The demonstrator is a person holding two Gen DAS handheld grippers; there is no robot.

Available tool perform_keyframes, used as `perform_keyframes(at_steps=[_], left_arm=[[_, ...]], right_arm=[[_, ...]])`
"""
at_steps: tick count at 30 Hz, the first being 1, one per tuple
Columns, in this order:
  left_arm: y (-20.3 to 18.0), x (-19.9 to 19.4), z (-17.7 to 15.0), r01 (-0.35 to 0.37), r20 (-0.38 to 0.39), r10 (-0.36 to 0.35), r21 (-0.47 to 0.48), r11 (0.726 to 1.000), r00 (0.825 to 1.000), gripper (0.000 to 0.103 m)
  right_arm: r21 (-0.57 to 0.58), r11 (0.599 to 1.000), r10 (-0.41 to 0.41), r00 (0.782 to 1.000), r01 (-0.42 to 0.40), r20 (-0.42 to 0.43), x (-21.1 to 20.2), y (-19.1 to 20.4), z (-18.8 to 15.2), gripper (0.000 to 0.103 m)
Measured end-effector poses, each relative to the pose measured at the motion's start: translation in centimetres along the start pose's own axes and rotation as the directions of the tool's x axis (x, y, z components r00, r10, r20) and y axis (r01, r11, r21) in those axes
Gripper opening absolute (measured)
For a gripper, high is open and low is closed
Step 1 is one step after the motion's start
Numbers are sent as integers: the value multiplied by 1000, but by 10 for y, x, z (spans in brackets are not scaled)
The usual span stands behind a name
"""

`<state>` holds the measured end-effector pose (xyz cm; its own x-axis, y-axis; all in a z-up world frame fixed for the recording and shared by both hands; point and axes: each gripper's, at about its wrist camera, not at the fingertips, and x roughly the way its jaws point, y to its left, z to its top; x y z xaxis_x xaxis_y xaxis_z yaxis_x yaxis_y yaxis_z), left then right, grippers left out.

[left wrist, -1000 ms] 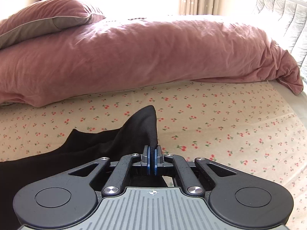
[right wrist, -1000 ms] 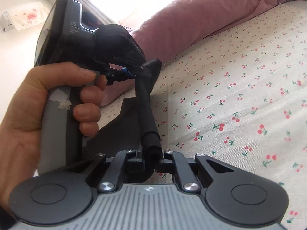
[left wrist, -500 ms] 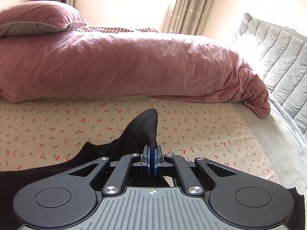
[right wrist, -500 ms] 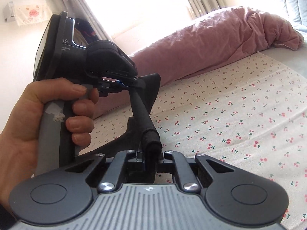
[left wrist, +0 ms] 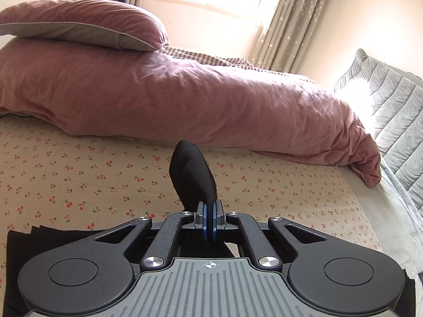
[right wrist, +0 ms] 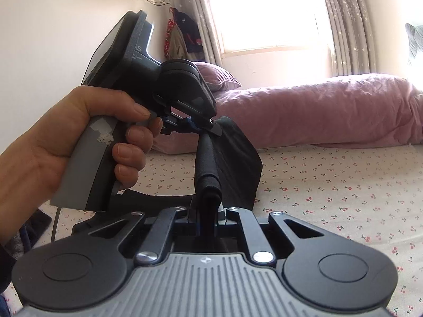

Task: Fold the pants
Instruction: 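Lift the folded black trousers off the sheet with both grippers, then fold the held corner over onto the trousers with both grippers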

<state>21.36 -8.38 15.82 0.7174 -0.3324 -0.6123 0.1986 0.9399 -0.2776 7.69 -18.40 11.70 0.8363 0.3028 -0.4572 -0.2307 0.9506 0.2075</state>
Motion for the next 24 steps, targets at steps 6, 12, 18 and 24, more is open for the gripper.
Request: perform_keyframes(at_steps=[6, 12, 18, 24], left_arm=[[18, -12, -1, -23, 11, 23, 8, 1000, 1000, 3], [33, -11, -6, -24, 0, 24, 3, 1000, 1000, 4], [59, 2, -16, -17, -39, 16, -49, 999, 999, 6], [88, 12, -26, -28, -62, 24, -67, 997, 998, 6]], right_arm=[[-74, 997, 35, 999, -34, 9, 11, 21, -4, 5], [-103, 993, 51, 999, -51, -5, 26, 32, -7, 5], [-169, 984, 51, 998, -59, -48, 32, 60, -19, 5], [-233, 970, 44, 996, -61, -78, 44, 77, -30, 5]])
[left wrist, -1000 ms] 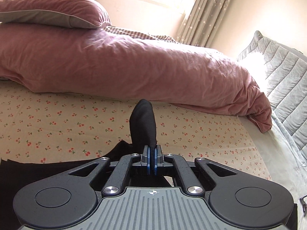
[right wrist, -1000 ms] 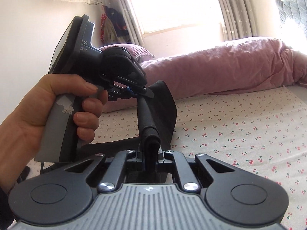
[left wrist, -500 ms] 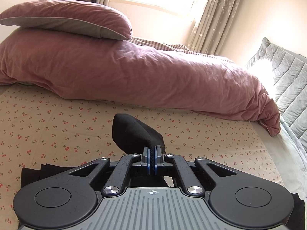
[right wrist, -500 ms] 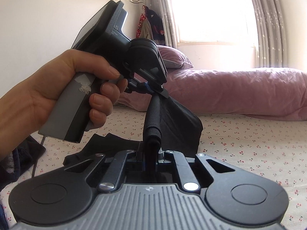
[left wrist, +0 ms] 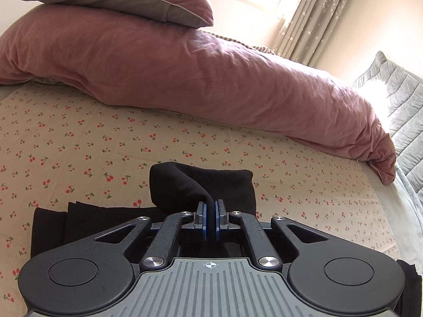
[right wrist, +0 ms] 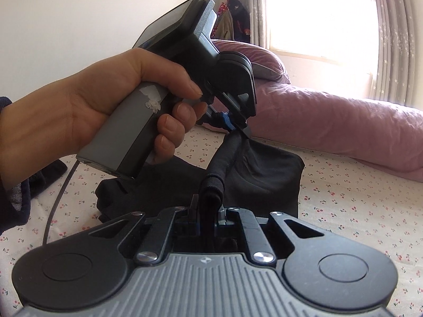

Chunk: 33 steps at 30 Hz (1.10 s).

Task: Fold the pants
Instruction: 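Fold the held corner over onto the trousers with both grippers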

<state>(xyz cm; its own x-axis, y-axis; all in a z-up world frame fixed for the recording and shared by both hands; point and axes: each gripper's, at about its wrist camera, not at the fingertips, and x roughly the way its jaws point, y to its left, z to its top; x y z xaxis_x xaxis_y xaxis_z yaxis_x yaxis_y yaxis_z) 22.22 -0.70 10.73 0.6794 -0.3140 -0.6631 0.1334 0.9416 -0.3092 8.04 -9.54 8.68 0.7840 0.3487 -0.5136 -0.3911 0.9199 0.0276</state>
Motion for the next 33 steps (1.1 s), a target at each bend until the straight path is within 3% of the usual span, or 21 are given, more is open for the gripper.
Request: perform_keyframes(at_steps=[11, 20, 24, 33], left_arm=[[55, -16, -9, 42, 46, -40, -40, 998, 998, 6], [121, -7, -27, 96, 49, -90, -134, 986, 995, 6], [134, -9, -23, 92, 42, -87, -123, 988, 995, 6], [174, -22, -26, 72, 49, -65, -158, 985, 997, 6]], right_arm=[[-118, 993, -28, 1000, 28, 0, 11, 41, -8, 5], [-201, 978, -64, 998, 59, -19, 36, 89, -10, 5], [-268, 961, -84, 996, 74, -26, 45, 112, -14, 5], [-229, 973, -47, 997, 33, -57, 59, 138, -1, 5]])
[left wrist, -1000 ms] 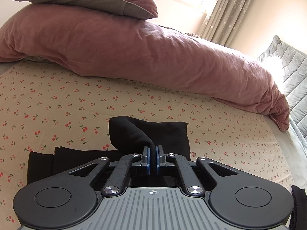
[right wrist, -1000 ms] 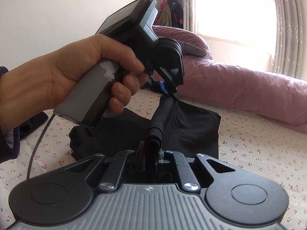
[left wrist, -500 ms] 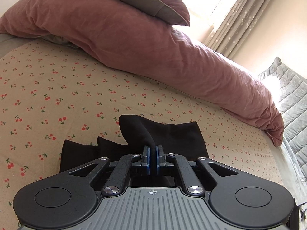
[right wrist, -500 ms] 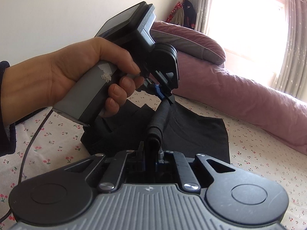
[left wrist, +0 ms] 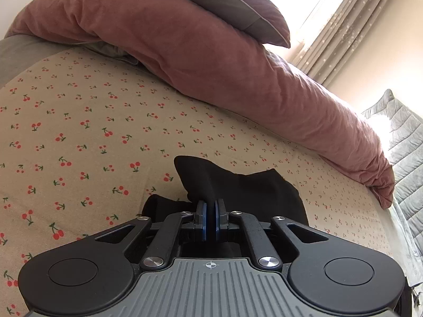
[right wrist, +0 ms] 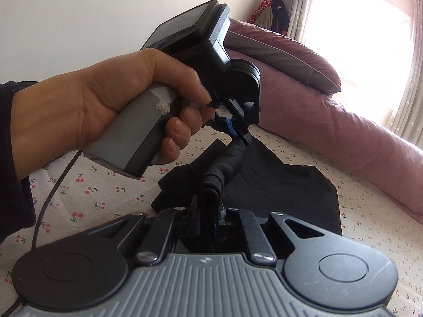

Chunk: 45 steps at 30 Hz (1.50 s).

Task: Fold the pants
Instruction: 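Fold the held corner over onto the trousers with both grippers, then open both grippers and withdraw from the folded trousers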

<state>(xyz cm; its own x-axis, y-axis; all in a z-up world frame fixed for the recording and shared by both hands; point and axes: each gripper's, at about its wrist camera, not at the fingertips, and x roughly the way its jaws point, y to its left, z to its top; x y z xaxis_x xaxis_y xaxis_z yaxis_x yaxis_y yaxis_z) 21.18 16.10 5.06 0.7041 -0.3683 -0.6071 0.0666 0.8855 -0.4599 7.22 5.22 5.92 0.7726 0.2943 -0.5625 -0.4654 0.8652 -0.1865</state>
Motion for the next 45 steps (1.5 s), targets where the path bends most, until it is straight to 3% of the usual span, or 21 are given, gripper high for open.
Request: perform_keyframes(at_steps=[10, 16, 20, 25, 29, 32, 33, 35, 37, 40, 45], left_arm=[[20, -2, -3, -35, -1, 35, -14, 999, 999, 6], [32, 2, -6, -60, -7, 60, -39, 997, 998, 9], [28, -4, -5, -55, 20, 56, -39, 998, 998, 10], [29, -34, 2, -77, 92, 85, -89, 993, 992, 9], [19, -54, -5, -44, 96, 53, -87, 995, 994, 9], [-4, -56, -31, -58, 44, 60, -41, 997, 997, 9], [-11, -53, -41, -57, 21, 57, -22, 998, 998, 9], [-20, -43, -54, -91, -29, 91, 10, 996, 995, 9], [-19, -29, -60, -136, -64, 136, 5, 991, 989, 9], [-3, -16, -64, -155, -84, 153, -29, 987, 985, 10], [-6, -17, -67, -171, -74, 172, 19, 985, 982, 10]], right_arm=[[14, 1000, 14, 1000, -14, 8, 1, 5, -1, 5], [101, 990, 103, 994, -100, -24, 19, -4, -9, 9], [173, 958, 232, 973, -227, -7, 16, -18, -5, 43], [175, 925, 336, 941, -336, 34, -10, -57, 10, 45], [259, 929, 257, 964, -264, 63, -29, -122, 7, 47], [350, 926, 158, 987, -139, -24, -11, -169, -8, 45], [395, 915, 123, 990, -85, -72, 1, -185, -16, 43], [500, 864, 139, 981, -54, -134, 18, -204, -31, 34], [553, 829, 195, 969, -82, -149, 27, -206, -43, 32], [535, 843, 207, 951, -55, -228, 40, -188, -54, 33], [523, 851, 199, 950, -47, -239, 43, -179, -57, 38]])
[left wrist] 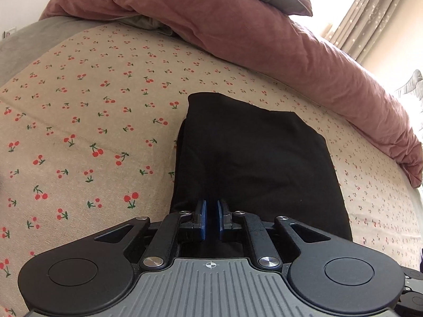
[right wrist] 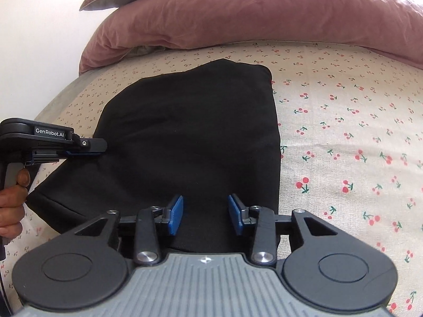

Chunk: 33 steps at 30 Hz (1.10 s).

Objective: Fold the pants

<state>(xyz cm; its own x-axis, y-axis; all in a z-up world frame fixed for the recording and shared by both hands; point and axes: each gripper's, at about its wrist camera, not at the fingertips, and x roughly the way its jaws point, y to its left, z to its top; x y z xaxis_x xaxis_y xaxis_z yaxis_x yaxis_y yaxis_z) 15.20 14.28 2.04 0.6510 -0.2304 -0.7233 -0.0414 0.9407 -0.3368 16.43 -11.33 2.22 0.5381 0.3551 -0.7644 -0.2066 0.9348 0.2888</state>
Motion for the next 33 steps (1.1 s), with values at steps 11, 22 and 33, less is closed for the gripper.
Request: perform_keyframes(at_steps=[11, 22, 33], left_arm=[[-3, 0, -3, -36, 4, 36, 29, 999, 999, 10], [1, 2, 1, -24, -20, 24, -14, 1000, 1000, 11], [11, 4, 6, 24, -48, -26, -53, 998, 998, 11]], right_arm=[[-96, 994, -56, 998, 55, -11, -2, 18, -7, 41], [-189, 982, 11, 1000, -14, -16, -19, 8, 24, 55], [130, 986, 96, 994, -102, 50, 85, -66, 111, 49]])
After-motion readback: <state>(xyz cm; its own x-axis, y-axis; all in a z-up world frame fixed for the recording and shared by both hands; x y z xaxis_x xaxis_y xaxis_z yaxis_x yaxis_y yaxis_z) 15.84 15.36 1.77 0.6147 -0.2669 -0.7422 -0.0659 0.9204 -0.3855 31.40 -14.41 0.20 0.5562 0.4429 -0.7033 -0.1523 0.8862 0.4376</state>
